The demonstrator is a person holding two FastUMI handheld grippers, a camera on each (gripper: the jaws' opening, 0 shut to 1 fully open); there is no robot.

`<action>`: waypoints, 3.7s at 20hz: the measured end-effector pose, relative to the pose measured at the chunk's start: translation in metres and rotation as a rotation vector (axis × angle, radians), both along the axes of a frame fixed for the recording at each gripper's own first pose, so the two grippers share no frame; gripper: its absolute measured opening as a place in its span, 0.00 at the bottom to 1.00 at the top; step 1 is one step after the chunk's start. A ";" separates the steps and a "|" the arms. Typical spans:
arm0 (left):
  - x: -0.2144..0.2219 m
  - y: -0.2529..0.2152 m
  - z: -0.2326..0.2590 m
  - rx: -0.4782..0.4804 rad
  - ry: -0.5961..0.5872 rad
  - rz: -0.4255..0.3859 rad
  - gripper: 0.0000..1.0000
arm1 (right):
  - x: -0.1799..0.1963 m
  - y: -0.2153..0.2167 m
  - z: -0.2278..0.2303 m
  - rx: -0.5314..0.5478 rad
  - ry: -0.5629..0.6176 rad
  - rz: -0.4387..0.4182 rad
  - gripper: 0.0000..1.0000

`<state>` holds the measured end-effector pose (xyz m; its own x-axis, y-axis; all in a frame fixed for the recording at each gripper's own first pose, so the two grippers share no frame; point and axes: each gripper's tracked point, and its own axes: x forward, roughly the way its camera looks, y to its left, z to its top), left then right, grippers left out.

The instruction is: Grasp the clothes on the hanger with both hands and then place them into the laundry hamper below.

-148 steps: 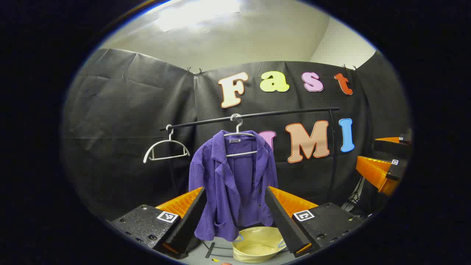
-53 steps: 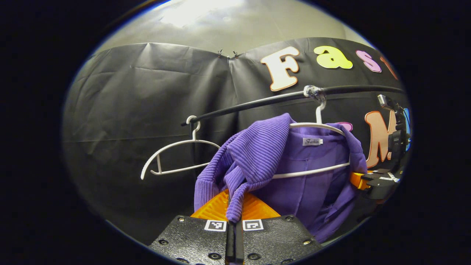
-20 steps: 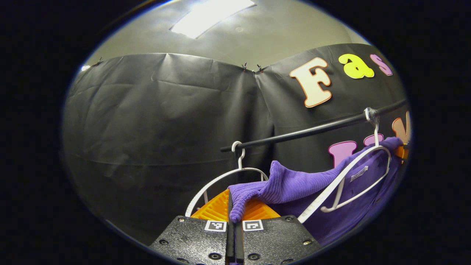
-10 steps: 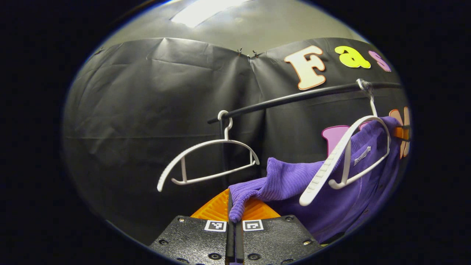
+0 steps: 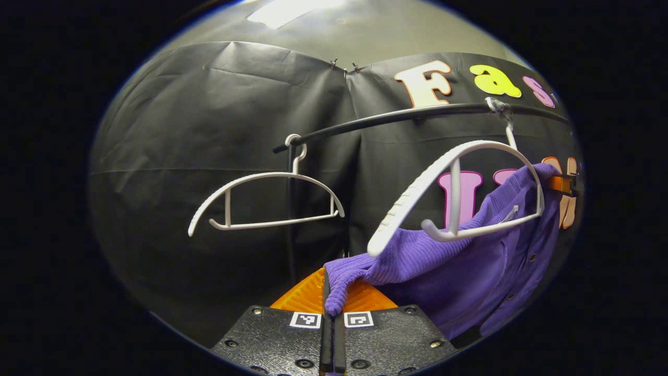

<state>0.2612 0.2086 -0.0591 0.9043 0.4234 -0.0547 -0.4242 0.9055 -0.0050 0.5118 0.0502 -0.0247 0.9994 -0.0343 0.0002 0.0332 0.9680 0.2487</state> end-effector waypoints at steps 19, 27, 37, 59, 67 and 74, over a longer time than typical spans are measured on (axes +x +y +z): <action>0.011 -0.059 -0.016 -0.009 0.044 -0.131 0.02 | -0.017 -0.044 -0.101 -0.029 0.200 -0.125 0.04; 0.009 -0.070 -0.034 -0.024 0.087 -0.166 0.02 | -0.037 -0.046 -0.140 -0.046 0.291 -0.136 0.04; 0.007 -0.091 -0.050 -0.021 0.131 -0.217 0.02 | -0.063 -0.009 -0.162 -0.056 0.340 -0.025 0.04; 0.030 -0.243 -0.154 -0.436 0.376 -0.547 0.02 | -0.124 0.128 -0.228 -0.073 0.488 0.420 0.06; 0.018 -0.306 -0.237 -0.614 0.624 -0.537 0.02 | -0.158 0.123 -0.317 -0.117 0.700 0.477 0.04; 0.010 -0.333 -0.264 -0.634 0.805 -0.510 0.03 | -0.187 0.124 -0.361 -0.110 0.881 0.509 0.04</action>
<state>0.2717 -0.1246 -0.3227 0.5688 -0.2930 -0.7685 -0.0952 0.9047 -0.4153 0.3252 0.1747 -0.3861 0.5421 0.3503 -0.7638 -0.2607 0.9342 0.2435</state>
